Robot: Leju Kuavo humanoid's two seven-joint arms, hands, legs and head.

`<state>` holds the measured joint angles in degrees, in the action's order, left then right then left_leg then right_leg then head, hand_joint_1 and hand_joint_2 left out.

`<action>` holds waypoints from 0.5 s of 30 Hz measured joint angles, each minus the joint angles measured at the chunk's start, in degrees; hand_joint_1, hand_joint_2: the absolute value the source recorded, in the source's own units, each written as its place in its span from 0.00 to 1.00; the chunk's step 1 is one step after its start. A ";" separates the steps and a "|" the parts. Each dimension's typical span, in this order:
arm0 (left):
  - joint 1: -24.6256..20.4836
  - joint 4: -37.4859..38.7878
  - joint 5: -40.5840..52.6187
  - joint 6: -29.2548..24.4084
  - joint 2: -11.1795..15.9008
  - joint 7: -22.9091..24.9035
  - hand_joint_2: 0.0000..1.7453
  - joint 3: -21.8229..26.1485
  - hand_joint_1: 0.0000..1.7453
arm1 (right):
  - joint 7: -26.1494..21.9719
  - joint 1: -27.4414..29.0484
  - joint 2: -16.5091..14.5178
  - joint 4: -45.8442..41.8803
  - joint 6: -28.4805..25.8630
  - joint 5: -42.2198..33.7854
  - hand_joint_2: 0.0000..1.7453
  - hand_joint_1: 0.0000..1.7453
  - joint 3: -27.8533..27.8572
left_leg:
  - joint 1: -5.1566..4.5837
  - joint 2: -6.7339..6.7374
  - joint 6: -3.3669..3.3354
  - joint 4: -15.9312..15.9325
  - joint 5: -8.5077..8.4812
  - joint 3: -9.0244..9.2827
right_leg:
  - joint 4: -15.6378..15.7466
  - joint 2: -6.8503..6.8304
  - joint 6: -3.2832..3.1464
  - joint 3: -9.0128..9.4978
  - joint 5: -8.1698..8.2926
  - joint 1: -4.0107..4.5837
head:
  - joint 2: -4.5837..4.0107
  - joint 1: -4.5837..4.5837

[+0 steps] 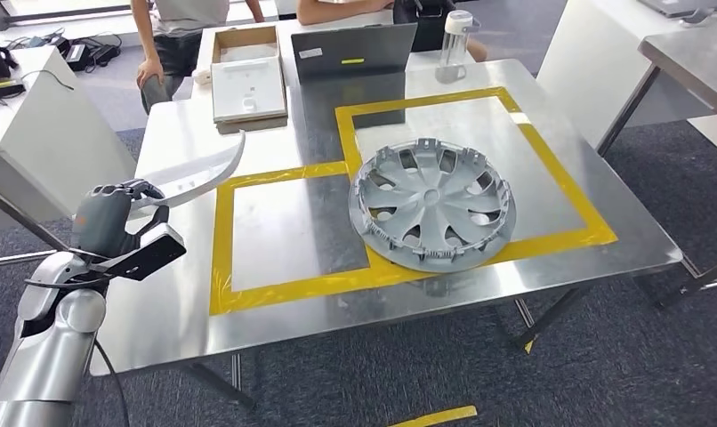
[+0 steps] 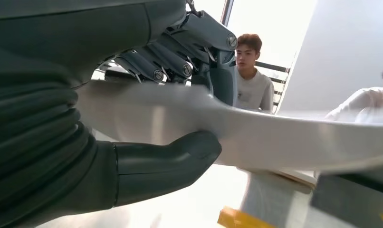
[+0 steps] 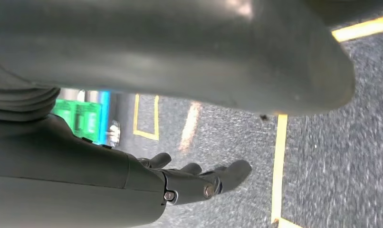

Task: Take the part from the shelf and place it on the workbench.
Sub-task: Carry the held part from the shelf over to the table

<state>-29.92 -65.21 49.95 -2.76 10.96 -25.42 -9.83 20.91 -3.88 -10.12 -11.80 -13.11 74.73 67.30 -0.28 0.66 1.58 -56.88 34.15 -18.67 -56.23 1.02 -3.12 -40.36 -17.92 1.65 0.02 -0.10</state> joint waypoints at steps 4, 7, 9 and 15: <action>-0.60 -0.21 -0.07 -1.03 1.49 -0.25 1.00 1.08 0.90 | -0.97 -1.18 0.02 -0.02 -0.60 -0.86 0.00 0.00 0.26 | 0.21 -0.32 0.59 -13.34 4.19 -9.17 | -0.18 0.52 -1.31 2.96 -2.81 0.11 | 0.01 0.31; 0.56 -0.56 -0.17 -2.01 2.34 0.04 1.00 2.23 0.90 | -2.77 -1.07 -0.08 0.00 -0.90 -1.37 0.00 0.00 0.57 | 0.02 -0.41 0.22 -13.53 8.35 -14.15 | -0.19 1.17 -1.39 5.44 -4.95 0.37 | 0.01 0.33; 1.37 -0.86 -0.15 -2.84 2.87 0.39 1.00 3.04 0.90 | -2.92 -0.86 -0.28 0.01 -0.95 -1.55 0.00 0.00 0.96 | -0.44 -0.66 -0.72 -7.85 2.35 -15.23 | -0.17 1.55 -1.38 6.92 -6.19 0.56 | 0.01 0.32; 2.45 -1.79 0.14 -4.75 3.72 1.36 1.00 5.14 0.90 | -2.60 -0.78 -0.81 0.13 -1.03 -1.95 0.00 0.00 1.52 | -1.20 -1.84 -2.09 -0.39 -9.47 -15.69 | -1.13 2.40 -0.94 7.80 -8.63 0.91 | 0.01 0.28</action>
<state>-27.47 -67.00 50.09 -7.51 14.68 -24.06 -4.69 18.31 -4.66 -10.93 -11.67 -14.14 72.78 68.82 -1.48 -1.17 -0.51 -57.26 24.68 -34.35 -57.36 3.42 -4.06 -32.56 -26.55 2.56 0.02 0.18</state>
